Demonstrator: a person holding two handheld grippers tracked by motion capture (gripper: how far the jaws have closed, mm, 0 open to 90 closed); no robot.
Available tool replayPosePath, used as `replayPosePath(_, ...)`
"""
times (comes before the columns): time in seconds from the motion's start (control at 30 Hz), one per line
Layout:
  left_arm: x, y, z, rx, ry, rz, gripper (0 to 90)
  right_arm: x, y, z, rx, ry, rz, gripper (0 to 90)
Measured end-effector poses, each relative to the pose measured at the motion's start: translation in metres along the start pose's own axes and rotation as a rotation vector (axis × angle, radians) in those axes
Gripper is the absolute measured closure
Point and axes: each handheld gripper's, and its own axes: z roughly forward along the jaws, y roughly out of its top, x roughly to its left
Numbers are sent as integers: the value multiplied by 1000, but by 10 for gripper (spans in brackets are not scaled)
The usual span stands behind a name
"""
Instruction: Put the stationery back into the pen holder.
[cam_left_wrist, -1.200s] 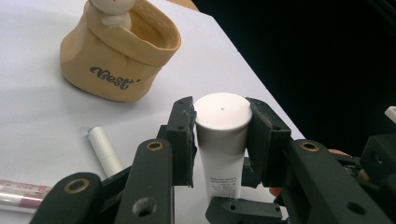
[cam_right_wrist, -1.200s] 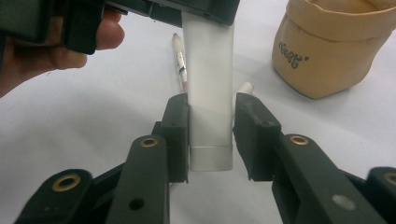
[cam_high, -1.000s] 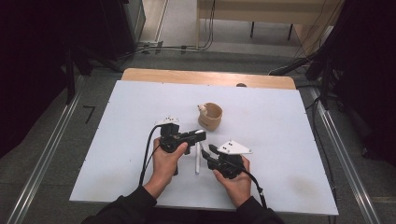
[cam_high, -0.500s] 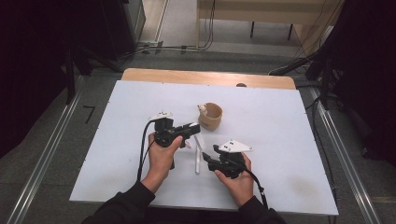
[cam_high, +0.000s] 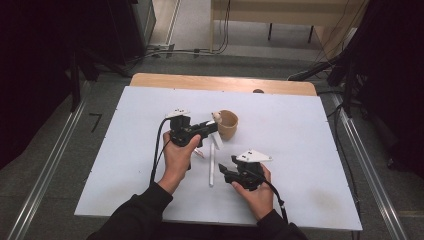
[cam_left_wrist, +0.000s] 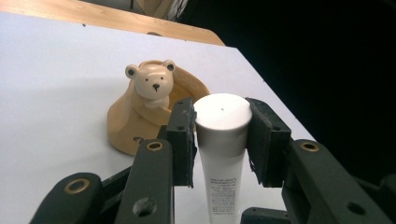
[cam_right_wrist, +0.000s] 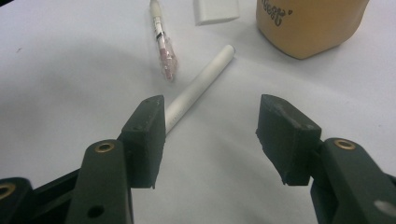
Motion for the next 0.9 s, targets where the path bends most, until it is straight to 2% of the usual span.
replayPosePath(0.17, -1, 5, 6, 2, 18, 13, 653, 0, -1, 1, 9, 2, 3, 386)
replayPosePath(0.53, -5, 24, 19, -35, 25, 18, 653, 2, -1, 2, 3, 6, 3, 358)
replayPosePath(0.9, -13, 38, 30, -66, 63, 55, 653, 1, 0, 1, 6, -8, 4, 272)
